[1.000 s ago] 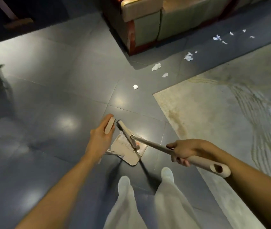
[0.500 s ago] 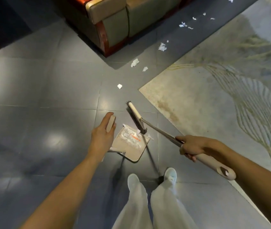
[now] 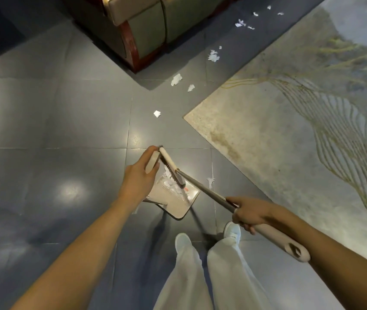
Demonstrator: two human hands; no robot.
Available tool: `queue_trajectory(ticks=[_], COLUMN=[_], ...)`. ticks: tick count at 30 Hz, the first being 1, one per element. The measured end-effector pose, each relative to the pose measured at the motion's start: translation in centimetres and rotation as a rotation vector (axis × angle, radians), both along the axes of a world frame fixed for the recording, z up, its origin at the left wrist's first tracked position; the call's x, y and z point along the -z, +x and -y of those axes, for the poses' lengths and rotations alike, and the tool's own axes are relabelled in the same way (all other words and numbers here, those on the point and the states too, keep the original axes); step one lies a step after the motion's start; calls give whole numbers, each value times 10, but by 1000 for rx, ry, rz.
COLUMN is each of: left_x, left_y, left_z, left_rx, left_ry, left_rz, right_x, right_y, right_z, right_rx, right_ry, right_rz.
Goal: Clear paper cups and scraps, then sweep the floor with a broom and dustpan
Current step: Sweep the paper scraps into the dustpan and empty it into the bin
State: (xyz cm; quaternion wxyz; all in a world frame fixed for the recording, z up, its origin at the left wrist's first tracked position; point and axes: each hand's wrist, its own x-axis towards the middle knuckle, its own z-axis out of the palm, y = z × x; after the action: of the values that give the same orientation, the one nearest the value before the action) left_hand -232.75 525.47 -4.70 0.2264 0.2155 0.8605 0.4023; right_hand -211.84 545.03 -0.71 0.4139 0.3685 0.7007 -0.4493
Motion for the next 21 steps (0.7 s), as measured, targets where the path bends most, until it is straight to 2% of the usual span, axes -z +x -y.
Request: queue_trajectory(ticks=[7,12,15,18,21], left_x=[-5,-7,-8,-8,-6], left_y=[8,28,33,32,24], left_z=[13,-5,-17,-28,-34], left_rx=[163,411,469,456,435], left_ry=[-58,-148,-163,-161,-141], left_rz=[81,31,-23,-57,-70], right_x=[-21,-20,-10,8,18], right_y=[35,64,82,86,71], right_z=[-25,-36,-28,-12,9], right_rx=[82,157,187,302,403], right_ry=[73,119,133,69,-87], right_rz=[-14,50,86,130,122])
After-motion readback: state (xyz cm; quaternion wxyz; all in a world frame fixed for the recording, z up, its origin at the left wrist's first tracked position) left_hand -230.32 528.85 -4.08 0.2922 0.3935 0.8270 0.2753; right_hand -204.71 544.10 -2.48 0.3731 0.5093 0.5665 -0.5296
